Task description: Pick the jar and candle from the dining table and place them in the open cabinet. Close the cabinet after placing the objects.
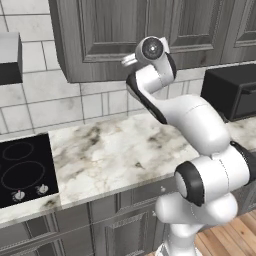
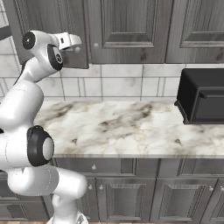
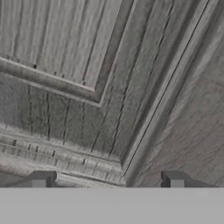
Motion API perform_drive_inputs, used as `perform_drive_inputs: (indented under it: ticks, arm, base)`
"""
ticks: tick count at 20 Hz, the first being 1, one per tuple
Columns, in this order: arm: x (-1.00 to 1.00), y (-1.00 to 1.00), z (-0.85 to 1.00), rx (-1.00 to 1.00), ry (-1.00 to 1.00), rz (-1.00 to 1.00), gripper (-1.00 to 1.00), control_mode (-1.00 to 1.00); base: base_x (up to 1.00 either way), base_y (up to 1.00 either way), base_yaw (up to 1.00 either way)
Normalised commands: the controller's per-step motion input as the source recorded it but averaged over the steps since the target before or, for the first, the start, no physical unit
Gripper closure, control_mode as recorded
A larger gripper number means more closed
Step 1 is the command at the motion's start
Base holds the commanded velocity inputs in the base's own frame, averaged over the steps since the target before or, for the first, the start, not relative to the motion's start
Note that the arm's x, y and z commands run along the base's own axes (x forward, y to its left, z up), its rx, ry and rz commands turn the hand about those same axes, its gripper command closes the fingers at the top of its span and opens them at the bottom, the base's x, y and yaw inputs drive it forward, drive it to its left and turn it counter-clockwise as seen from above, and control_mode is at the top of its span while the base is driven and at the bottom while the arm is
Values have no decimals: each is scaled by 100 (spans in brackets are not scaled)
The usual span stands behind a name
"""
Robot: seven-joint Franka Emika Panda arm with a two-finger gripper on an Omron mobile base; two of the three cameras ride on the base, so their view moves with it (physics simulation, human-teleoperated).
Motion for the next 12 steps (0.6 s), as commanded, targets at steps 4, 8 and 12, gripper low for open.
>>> perform_drive_inputs:
  ticks: [4, 8, 12]
  arm:
    - [52, -13, 0, 11, 0, 5, -100, -100]
    - [49, -12, 0, 10, 0, 5, -100, -100]
    - [47, -11, 0, 8, 0, 4, -100, -100]
  base:
    - [0, 0, 0]
    - [0, 0, 0]
    - [0, 0, 0]
